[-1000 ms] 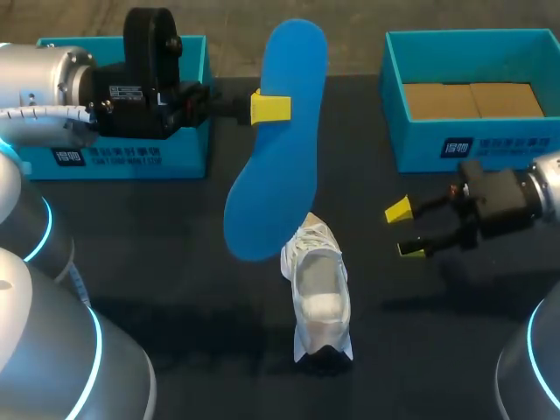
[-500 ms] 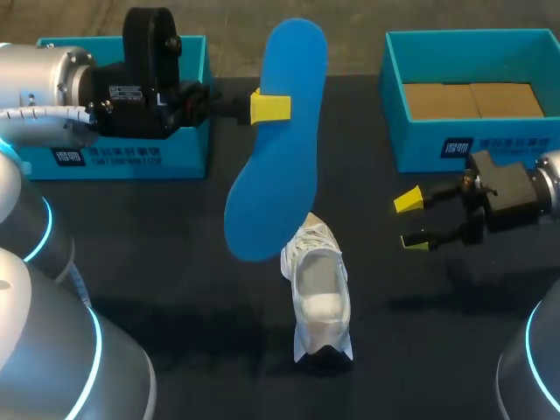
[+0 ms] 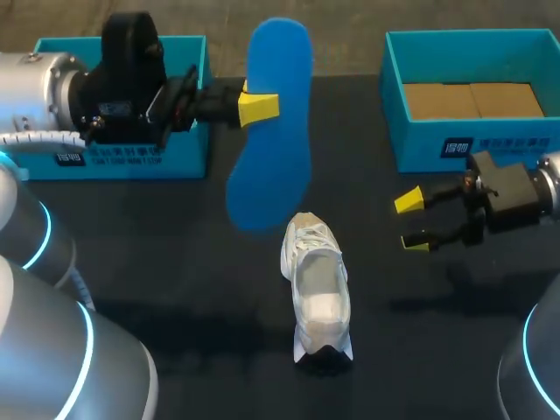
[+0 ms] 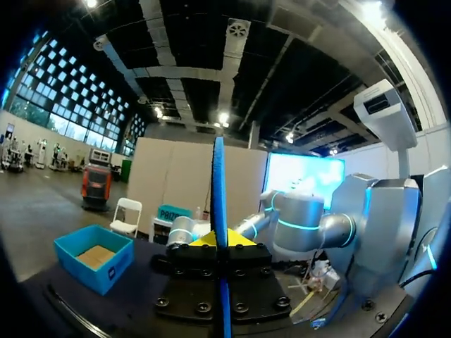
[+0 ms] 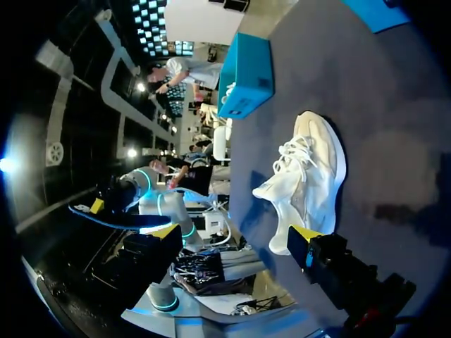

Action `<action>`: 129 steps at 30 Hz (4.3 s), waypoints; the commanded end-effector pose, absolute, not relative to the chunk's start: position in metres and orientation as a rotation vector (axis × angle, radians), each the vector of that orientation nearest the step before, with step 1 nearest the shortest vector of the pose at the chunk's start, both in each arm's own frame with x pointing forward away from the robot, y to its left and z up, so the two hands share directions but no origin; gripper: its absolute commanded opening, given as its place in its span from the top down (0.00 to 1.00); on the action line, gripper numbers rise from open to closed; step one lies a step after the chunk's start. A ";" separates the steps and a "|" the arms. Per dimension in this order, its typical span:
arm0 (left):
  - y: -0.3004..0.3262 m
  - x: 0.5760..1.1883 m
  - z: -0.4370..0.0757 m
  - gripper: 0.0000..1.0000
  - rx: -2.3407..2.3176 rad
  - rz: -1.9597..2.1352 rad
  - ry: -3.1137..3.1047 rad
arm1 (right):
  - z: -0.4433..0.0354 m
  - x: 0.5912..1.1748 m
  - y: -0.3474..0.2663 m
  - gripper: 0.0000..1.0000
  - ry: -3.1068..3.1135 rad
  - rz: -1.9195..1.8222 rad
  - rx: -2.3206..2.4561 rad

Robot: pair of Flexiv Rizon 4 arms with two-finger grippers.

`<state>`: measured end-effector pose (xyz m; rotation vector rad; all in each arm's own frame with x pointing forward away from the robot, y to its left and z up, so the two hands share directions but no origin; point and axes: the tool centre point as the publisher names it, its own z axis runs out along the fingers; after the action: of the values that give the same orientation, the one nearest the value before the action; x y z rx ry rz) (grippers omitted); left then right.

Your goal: Take the shoe out of the shoebox, open the shoe tongue, remove and reinsert the insole, then place the shoe into the shoebox

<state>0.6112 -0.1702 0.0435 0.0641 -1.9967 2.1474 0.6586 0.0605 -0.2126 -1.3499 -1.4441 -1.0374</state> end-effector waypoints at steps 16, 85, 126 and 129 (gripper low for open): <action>-0.158 0.612 0.014 1.00 -0.578 2.458 -2.334 | -0.185 0.679 0.074 0.00 -1.369 -1.046 -1.245; -0.180 0.585 -0.051 1.00 -1.942 2.321 -2.362 | -0.181 0.683 0.076 0.00 -1.359 -1.055 -1.259; -0.193 0.594 -0.062 1.00 -2.084 2.315 -2.085 | -0.181 0.683 0.076 0.00 -1.359 -1.055 -1.259; -0.195 0.597 -0.062 1.00 -2.083 2.310 -2.088 | -0.181 0.683 0.076 0.00 -1.359 -1.055 -1.259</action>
<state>0.5898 -0.1886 -0.0624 -2.0753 -2.1075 2.3132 0.6830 0.0747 -0.1803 -1.2588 -1.3590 -1.0525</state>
